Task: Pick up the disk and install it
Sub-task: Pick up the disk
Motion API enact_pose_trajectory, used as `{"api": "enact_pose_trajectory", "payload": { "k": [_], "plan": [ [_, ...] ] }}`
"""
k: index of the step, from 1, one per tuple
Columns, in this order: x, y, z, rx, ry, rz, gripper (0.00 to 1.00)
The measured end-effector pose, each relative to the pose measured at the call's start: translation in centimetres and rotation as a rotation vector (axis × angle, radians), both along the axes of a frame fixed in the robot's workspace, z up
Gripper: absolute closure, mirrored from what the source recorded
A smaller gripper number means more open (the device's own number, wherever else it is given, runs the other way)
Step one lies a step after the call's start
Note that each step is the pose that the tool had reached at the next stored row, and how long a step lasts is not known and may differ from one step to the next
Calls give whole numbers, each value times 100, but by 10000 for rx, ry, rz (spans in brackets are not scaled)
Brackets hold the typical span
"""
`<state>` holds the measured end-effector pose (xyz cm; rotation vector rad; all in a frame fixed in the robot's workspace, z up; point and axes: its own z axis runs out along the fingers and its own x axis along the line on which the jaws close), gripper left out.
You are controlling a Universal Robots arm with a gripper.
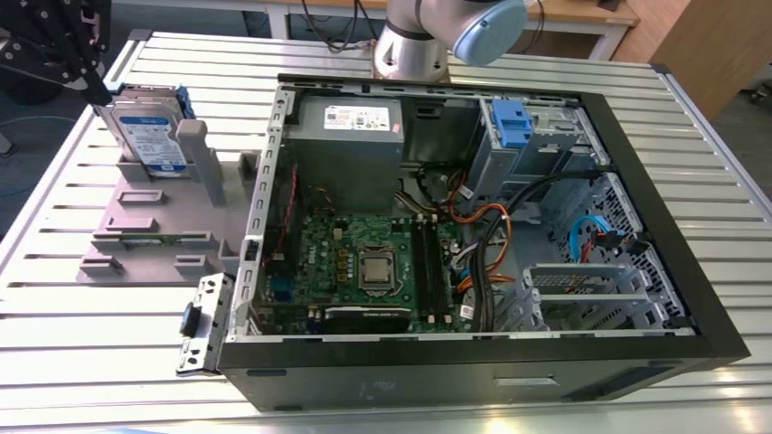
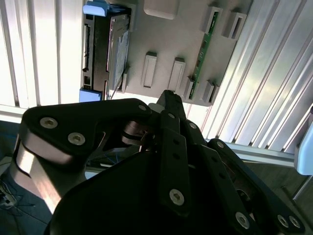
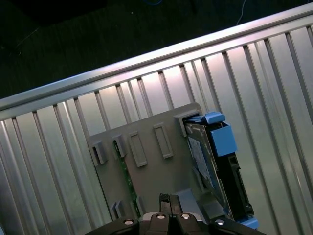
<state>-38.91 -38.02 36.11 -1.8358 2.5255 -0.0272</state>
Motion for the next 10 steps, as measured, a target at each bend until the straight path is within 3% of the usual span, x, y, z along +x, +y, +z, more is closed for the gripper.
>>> {"api": "enact_pose_trajectory", "payload": {
  "k": [10],
  "plan": [
    [0, 0, 0, 0, 1, 56, 89]
  ]
}}
